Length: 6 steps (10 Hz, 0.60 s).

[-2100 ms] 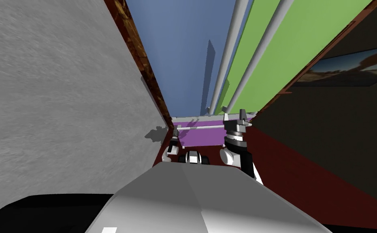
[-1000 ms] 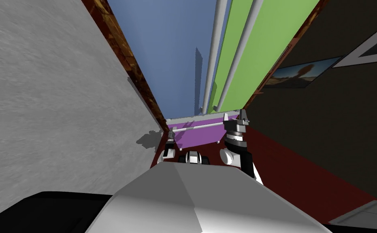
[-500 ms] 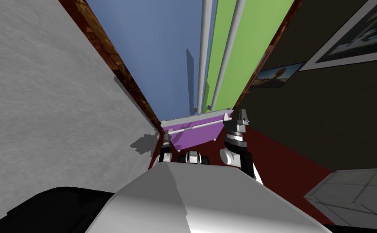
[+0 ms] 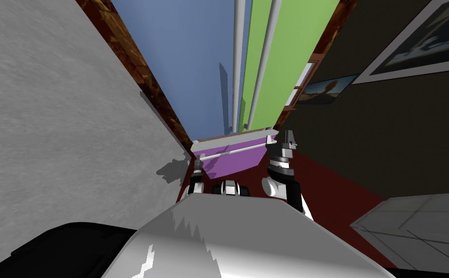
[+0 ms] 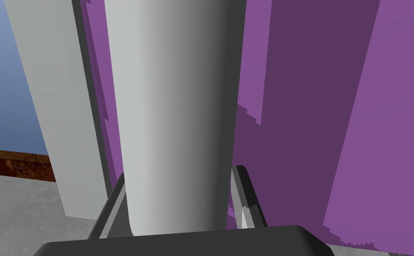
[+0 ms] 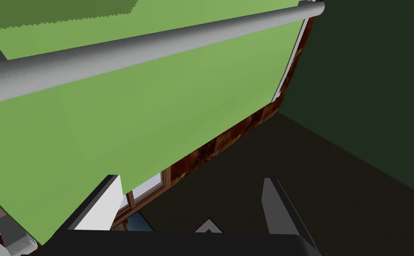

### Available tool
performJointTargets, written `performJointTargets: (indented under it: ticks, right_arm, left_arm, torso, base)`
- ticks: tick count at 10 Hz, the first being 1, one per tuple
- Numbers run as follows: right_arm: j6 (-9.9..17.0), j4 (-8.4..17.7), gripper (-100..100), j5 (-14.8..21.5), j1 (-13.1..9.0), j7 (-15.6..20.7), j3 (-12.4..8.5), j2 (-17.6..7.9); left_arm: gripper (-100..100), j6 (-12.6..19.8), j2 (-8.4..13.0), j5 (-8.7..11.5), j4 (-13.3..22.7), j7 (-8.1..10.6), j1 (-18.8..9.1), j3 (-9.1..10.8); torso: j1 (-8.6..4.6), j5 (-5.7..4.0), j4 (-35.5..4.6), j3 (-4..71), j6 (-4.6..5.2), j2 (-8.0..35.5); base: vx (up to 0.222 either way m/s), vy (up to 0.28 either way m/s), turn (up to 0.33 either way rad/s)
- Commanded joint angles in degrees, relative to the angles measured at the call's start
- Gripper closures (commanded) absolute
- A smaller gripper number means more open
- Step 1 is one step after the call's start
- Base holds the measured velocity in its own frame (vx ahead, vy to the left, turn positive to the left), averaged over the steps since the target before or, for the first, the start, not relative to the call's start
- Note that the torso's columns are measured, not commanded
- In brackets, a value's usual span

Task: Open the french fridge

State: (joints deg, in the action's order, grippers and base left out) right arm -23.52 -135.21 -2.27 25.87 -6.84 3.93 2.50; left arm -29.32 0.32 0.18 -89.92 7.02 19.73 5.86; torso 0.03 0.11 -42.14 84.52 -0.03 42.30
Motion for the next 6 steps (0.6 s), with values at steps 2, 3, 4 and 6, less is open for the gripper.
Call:
performJointTargets:
  ticks: [2,3,4,6]
  right_arm:
    - [0.0,0.0,0,0.0,0.0,0.0,0.0,0.0]
    - [0.0,0.0,0,0.0,0.0,0.0,0.0,0.0]
    - [0.0,0.0,0,0.0,0.0,0.0,0.0,0.0]
    - [0.0,0.0,0,0.0,0.0,0.0,0.0,0.0]
  left_arm:
    - [100,0.2,0.0,-0.1,-0.5,0.15,1.1,-0.42]
    - [100,0.3,0.0,-0.2,-0.7,0.19,1.4,-0.58]
    - [100,0.3,0.0,-0.3,-0.9,0.24,1.7,-0.73]
    - [100,-1.1,1.7,1.0,1.7,0.17,-1.3,-0.23]
  torso:
    - [0.05,-0.06,0.0,0.2,0.05,-0.3]
    - [0.1,0.01,0.0,0.0,0.01,0.0]
    - [0.1,0.04,0.0,0.0,-0.02,0.0]
    - [0.09,-0.08,-0.1,0.2,0.06,-0.4]
  base:
    - [-0.145,-0.034,0.016]
    - [-0.181,-0.044,0.002]
    - [-0.171,-0.083,0.02]
    - [-0.116,-0.048,-0.001]
